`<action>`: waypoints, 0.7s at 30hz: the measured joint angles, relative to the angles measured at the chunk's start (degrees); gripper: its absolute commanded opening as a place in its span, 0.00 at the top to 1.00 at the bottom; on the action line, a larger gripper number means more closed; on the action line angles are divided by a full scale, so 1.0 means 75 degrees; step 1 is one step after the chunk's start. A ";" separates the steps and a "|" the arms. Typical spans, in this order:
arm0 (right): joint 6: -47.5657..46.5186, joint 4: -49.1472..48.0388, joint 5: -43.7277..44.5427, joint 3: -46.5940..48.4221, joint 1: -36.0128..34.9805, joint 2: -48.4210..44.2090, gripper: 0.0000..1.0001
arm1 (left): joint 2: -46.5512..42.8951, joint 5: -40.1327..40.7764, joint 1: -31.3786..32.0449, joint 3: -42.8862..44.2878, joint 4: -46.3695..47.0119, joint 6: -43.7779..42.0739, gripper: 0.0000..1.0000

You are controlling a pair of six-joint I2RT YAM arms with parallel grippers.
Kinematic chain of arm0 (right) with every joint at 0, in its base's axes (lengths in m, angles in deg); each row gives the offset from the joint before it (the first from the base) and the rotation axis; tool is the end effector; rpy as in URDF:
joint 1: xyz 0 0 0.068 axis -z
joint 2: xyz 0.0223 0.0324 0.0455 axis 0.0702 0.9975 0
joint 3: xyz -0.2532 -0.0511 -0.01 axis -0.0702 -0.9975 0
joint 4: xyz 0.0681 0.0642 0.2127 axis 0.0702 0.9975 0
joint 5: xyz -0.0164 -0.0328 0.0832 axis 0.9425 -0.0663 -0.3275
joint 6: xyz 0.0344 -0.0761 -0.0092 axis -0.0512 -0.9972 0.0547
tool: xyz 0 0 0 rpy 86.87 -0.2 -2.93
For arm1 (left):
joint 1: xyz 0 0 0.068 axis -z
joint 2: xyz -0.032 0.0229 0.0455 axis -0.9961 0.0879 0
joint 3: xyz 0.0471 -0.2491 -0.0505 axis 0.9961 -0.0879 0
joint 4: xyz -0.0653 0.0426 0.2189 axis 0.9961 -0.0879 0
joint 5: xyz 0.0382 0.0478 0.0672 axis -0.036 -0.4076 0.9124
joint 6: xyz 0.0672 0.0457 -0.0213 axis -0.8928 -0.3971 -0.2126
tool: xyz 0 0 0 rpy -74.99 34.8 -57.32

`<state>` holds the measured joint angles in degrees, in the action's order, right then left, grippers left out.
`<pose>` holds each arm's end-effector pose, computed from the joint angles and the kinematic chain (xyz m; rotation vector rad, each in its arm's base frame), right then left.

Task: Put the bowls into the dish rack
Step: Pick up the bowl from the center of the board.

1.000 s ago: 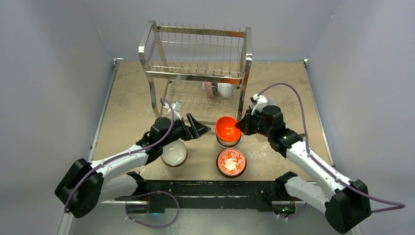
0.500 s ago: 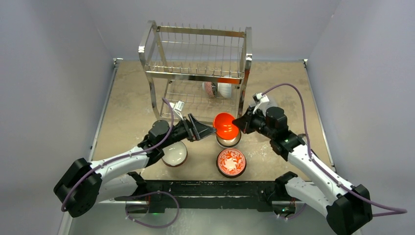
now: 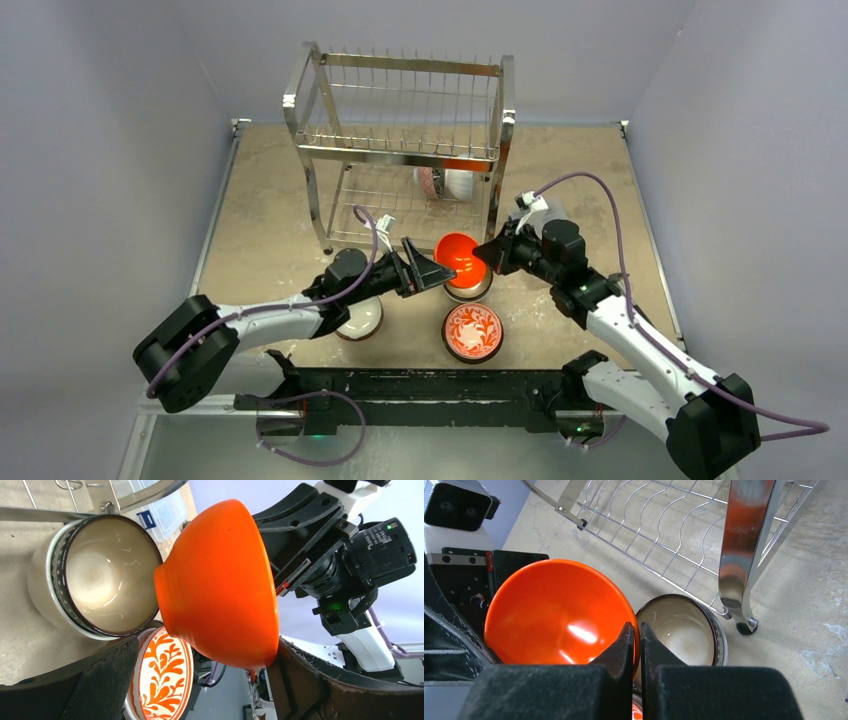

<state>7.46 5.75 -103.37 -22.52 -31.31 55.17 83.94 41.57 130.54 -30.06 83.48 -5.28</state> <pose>0.1964 0.1252 0.2642 -0.2272 1.8661 0.9245 0.1752 -0.2098 0.2122 -0.1586 2.0102 -1.6729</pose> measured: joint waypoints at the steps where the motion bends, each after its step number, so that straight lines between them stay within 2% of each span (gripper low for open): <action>1: 0.0000 -0.0003 -0.0003 -0.0020 0.0000 0.0000 1.00 | 0.0160 0.0000 0.0055 0.0050 0.0067 0.0020 0.11; 4: 0.0020 -0.0009 -0.0082 -0.0064 0.0000 0.0003 1.00 | 0.0347 0.0017 0.0187 0.0160 0.0119 0.0064 0.14; 12: 0.0079 -0.0122 -0.0233 -0.0064 0.0000 0.0003 1.00 | 0.0396 0.0373 0.0242 0.0440 0.0149 0.0061 0.31; 17: 0.0073 -0.0268 -0.0291 -0.0134 0.0012 0.0003 1.00 | 0.0478 0.0428 0.0245 0.0458 0.0254 0.0154 0.48; 21: 0.0070 -0.0274 -0.0248 -0.0192 0.0047 0.0003 0.99 | 0.0656 0.0425 0.0242 0.0458 0.0402 0.0274 0.65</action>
<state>7.99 3.69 -105.23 -23.96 -30.97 55.19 88.86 44.76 132.35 -26.63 86.49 -3.23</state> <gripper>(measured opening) 0.023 0.631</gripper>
